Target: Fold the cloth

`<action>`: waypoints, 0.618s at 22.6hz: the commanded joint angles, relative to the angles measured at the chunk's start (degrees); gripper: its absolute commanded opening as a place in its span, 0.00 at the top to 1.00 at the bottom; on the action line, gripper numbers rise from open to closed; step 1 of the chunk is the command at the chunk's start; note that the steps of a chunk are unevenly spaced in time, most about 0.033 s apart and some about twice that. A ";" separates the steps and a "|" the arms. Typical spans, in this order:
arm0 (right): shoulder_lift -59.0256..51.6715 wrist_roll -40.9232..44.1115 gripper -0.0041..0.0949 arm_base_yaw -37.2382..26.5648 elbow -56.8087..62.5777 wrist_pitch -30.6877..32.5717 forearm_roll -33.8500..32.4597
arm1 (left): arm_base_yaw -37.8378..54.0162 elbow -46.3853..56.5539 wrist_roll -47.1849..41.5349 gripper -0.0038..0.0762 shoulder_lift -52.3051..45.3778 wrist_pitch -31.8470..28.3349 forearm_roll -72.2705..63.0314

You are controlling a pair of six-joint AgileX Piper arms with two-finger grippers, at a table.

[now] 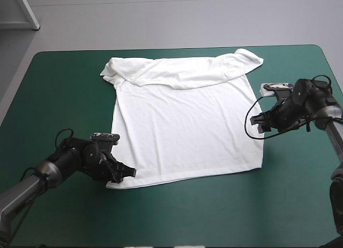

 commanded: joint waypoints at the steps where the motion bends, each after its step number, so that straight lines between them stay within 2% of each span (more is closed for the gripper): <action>1: -2.58 0.86 0.38 -0.14 -1.43 -0.74 -0.33 | -2.04 -0.45 -1.20 0.87 0.31 -2.37 -2.48; 2: -2.58 1.43 0.38 -0.14 -1.31 -0.51 -0.48 | -2.04 -0.45 -0.99 0.96 0.31 -2.89 -2.36; 5: -2.49 2.34 0.38 -0.14 1.16 -0.35 0.81 | -2.04 -0.45 -0.98 0.96 0.31 -3.17 -1.83; 9: -2.49 2.75 0.38 -0.03 6.28 -4.25 4.88 | -2.04 -0.45 -0.98 0.96 0.31 -3.07 -1.25; 11: -2.49 0.83 0.43 -0.02 8.32 -5.84 7.81 | -2.04 -0.45 -0.98 0.96 0.31 -2.84 -0.77; 14: -2.49 0.67 0.51 -0.02 9.49 -6.33 8.49 | -2.04 -0.45 -0.98 0.96 0.31 -2.44 -0.43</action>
